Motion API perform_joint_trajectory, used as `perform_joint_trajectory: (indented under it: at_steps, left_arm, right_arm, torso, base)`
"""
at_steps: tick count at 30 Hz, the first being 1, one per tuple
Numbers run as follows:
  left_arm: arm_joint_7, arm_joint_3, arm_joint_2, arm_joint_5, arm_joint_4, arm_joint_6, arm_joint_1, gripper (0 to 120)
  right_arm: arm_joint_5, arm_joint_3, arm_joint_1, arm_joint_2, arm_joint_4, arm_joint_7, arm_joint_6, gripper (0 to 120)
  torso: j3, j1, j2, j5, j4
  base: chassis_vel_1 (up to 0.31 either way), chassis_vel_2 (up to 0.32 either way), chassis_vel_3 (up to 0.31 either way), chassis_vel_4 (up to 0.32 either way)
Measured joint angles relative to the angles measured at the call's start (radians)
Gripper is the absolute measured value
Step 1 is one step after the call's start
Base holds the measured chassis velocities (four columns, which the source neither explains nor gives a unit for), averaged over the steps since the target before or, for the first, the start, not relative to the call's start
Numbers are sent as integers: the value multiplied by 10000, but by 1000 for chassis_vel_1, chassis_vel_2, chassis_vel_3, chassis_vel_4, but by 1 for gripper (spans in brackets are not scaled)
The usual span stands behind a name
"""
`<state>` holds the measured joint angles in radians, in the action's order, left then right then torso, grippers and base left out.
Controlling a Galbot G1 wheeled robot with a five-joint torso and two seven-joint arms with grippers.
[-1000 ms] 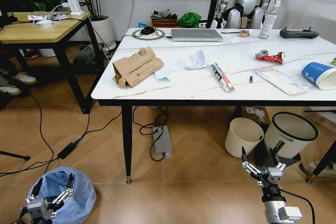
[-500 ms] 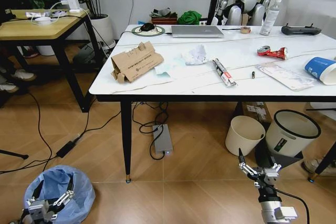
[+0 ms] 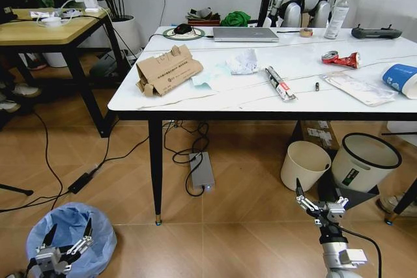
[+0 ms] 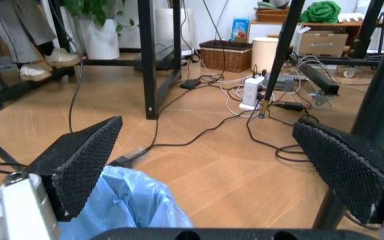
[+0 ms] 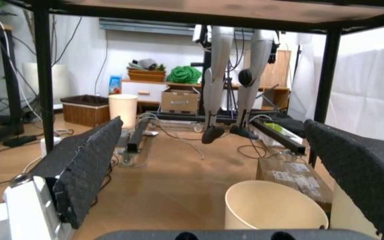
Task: Pick up the trash bin and place the trash from the table into it.
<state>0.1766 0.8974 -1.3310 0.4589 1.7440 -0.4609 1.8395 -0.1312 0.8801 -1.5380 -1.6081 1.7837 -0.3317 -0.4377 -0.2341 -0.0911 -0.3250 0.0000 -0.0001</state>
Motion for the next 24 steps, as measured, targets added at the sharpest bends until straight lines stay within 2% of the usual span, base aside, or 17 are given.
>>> perform_joint_trajectory:
  at_steps: [6, 13, 19, 24]
  left_arm:
    - [-236, 33, -133, -169, -11, 70, 12, 100]
    - [-673, 349, 19, -98, -33, 271, 98, 100]
    - [-1025, 1180, 668, 134, -538, 800, 57, 100]
    - [-2490, 1615, 1279, 751, -644, 2761, -91, 100]
  right_arm:
    - [-46, 30, 27, 0, -46, -4, 17, 100]
    - [-47, -52, 24, 0, -164, -46, -20, 100]
    - [-88, -36, 2, 1, -307, -116, -175, 100]
    - [-119, -6, -49, 0, -526, -166, -364, 100]
  torso:
    - [155, 70, 224, 0, 0]
    - [349, 146, 496, -3, 0]
    - [415, 152, 566, -1, 1]
    - [412, 147, 558, -4, 1]
  base:
    - [0, 0, 0, 0]
    - [0, 0, 0, 0]
    - [0, 0, 0, 0]
    - [0, 0, 0, 0]
